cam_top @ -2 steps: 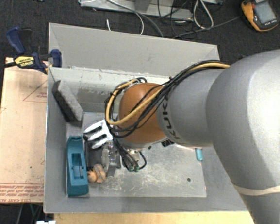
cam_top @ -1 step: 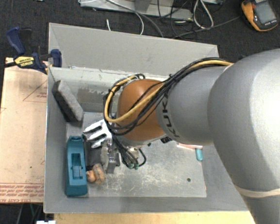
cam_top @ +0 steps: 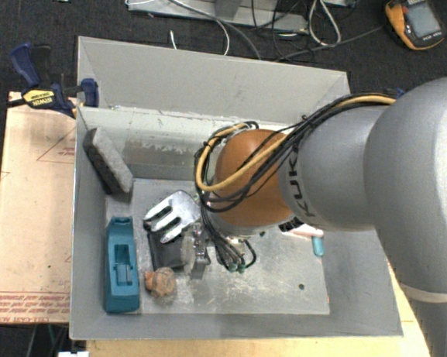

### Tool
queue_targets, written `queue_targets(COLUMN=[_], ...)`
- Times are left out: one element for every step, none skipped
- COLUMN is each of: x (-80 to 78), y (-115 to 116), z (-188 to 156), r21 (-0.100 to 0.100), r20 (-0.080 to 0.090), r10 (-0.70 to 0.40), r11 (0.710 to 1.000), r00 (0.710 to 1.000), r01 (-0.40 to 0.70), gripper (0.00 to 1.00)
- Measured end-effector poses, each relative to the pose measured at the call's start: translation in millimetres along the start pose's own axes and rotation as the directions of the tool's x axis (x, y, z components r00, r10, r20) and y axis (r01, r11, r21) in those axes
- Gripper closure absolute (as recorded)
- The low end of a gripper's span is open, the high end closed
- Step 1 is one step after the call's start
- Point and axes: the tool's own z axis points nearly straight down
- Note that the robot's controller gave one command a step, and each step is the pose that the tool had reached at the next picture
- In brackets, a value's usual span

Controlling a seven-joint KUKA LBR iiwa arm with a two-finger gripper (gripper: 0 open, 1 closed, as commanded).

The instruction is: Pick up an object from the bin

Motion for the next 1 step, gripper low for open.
queue_targets(x=[-2.2], y=[10.5], z=[3.3], r21=[0.002], r20=[0.004], r10=[0.002], r11=[1.0], r00=[1.0], r01=[-0.002], gripper=[1.0])
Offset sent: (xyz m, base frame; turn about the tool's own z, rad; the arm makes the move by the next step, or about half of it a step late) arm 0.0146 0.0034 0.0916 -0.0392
